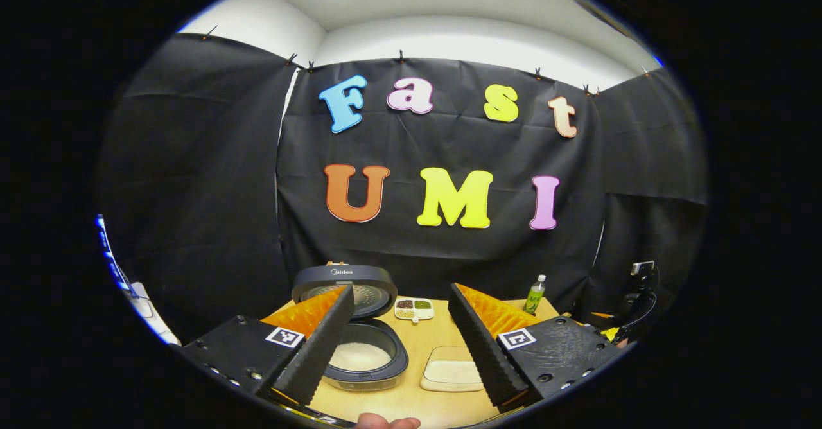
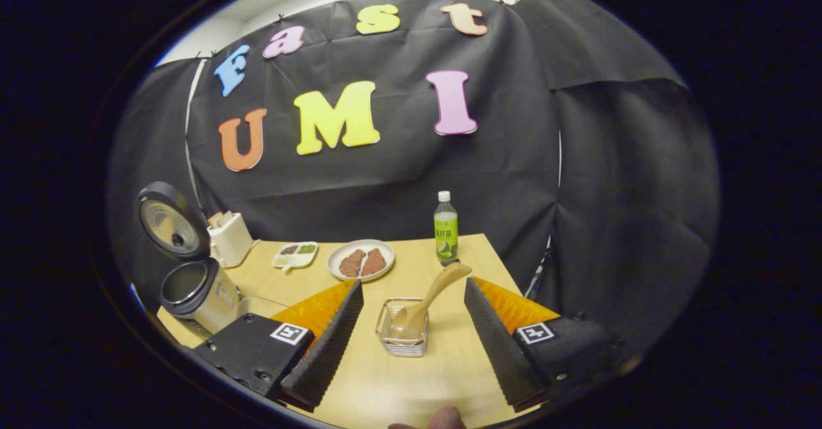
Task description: Close the left gripper, press the button to open the rice cooker; take a wooden spoon from the chopstick holder with the right hand, scoop a spoonful of rice and pour it into the rice cooker, then put the wooden spoon back into the chopstick holder.
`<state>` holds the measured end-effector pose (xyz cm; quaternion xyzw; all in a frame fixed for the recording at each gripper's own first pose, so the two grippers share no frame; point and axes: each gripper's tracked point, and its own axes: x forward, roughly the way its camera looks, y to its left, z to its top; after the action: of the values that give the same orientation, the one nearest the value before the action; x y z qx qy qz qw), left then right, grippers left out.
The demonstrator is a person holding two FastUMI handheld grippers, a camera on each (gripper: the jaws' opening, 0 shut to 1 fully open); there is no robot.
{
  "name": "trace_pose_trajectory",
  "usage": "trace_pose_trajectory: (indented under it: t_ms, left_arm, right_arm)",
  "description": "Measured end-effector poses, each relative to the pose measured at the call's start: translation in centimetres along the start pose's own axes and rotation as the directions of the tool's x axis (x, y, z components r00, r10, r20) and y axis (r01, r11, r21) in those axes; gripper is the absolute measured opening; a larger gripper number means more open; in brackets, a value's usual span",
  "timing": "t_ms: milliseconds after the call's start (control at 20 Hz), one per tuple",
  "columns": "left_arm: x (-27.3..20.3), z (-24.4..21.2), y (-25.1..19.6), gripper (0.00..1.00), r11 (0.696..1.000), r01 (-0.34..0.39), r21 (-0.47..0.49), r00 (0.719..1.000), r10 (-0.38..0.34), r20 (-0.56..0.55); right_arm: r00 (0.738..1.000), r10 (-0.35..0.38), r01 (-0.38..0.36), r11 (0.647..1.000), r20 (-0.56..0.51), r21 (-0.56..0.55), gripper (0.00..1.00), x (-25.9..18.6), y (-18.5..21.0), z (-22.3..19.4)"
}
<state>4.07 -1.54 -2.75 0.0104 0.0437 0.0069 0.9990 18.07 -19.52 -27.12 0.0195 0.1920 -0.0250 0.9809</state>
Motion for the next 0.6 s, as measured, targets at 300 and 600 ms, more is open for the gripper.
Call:
trace_pose_trajectory:
  t_ms: [300,600]
  left_arm:
    - [1.0,-0.3,-0.4,0.94,0.996,-0.088,0.011,0.996,0.088,-0.007]
    - [1.5,-1.0,-1.1,0.95,0.993,-0.121,0.004,0.992,0.121,-0.047]
  right_arm:
    - [0.996,0.021,-0.02,1.0,-0.084,0.012,1.0,7.9,-1.6,-3.8]
    - [0.986,0.043,-0.027,0.995,-0.163,0.1,0.81,12.5,-2.4,-6.7]
